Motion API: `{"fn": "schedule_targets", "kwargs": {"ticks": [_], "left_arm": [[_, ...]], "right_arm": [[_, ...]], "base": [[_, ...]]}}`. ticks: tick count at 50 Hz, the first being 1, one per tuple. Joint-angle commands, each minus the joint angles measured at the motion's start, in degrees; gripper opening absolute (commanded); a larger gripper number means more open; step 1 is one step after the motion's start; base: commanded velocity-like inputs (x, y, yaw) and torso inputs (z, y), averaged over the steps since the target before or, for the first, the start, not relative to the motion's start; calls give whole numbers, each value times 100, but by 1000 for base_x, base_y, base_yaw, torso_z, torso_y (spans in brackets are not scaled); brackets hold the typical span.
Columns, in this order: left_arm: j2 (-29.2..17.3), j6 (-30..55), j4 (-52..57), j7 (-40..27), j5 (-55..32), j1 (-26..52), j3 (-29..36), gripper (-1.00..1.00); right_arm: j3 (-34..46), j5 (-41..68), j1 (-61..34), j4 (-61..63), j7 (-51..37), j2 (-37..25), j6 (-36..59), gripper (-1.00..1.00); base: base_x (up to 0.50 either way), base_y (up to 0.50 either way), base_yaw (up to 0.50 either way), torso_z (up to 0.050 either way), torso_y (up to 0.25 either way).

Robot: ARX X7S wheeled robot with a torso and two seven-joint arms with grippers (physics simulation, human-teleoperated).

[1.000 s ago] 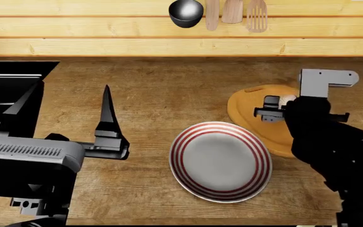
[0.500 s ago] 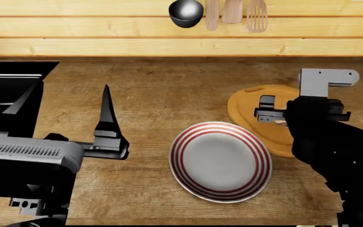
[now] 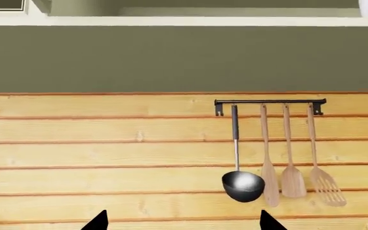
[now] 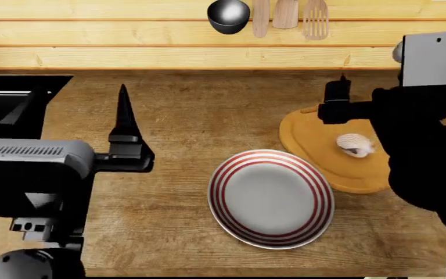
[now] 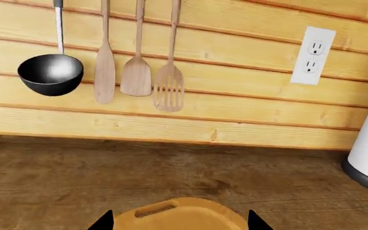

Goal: Pick the scallop from the plate and place it on the cutting board. Then pick the condiment bottle from the cabinet and place it next to the cutting board.

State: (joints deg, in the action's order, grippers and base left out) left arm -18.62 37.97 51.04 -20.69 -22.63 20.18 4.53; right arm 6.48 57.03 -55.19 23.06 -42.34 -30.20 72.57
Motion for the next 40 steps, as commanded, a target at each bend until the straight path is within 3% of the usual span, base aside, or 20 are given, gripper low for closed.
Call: {"fn": "schedule_targets", "kwargs": {"ticks": [1, 8, 11, 15, 17, 19, 20, 24, 28, 34, 40], "left_arm": [[913, 1623, -1168, -695, -1030, 2422, -510, 100], [1481, 1193, -5130, -685, -421, 4480, -224, 100], [1556, 356, -7461, -109, -57, 5165, 101, 100], [1818, -1952, -10892, 1088, 681, 6088, 910, 100], [1861, -2786, -12279, 1245, 113, 6343, 1914, 100], [1861, -3185, -12589, 1145, -474, 6278, 2645, 100], [1858, -3250, -12599, 1100, -509, 6197, 2654, 100], [1852, -2958, -12602, 940, -21, 5886, 2305, 100], [1848, -2921, -12602, 1183, 434, 5757, 1527, 100], [1855, -2977, -12602, 1368, 696, 5730, 1170, 100], [1854, -3128, -12602, 1591, 746, 5727, 898, 100]], "right_arm": [[-895, 1911, -712, 1119, -1040, -3, 1281, 100], [-1103, 3284, -1213, 1114, -2040, -163, 1434, 100], [-952, 3935, -1543, 1088, -2590, -275, 1340, 100], [-472, 4979, -2232, 1058, -3512, -530, 995, 100], [-148, 5423, -2595, 1089, -3912, -617, 795, 100], [104, 5730, -2935, 1112, -4180, -665, 634, 100], [203, 5851, -3086, 1118, -4276, -679, 560, 100], [567, 6124, -3623, 1132, -4537, -726, 372, 100], [873, 6217, -4095, 1162, -4652, -772, 233, 100], [1179, 6256, -4682, 1133, -4639, -909, -4, 100], [1194, 5983, -4768, 1091, -4366, -895, 81, 100]], "base": [[0, 0, 0, 0, 0], [0, 0, 0, 0, 0], [0, 0, 0, 0, 0], [0, 0, 0, 0, 0], [0, 0, 0, 0, 0], [0, 0, 0, 0, 0], [0, 0, 0, 0, 0], [0, 0, 0, 0, 0], [0, 0, 0, 0, 0], [0, -1, 0, 0, 0], [206, -483, 0, 0, 0]]}}
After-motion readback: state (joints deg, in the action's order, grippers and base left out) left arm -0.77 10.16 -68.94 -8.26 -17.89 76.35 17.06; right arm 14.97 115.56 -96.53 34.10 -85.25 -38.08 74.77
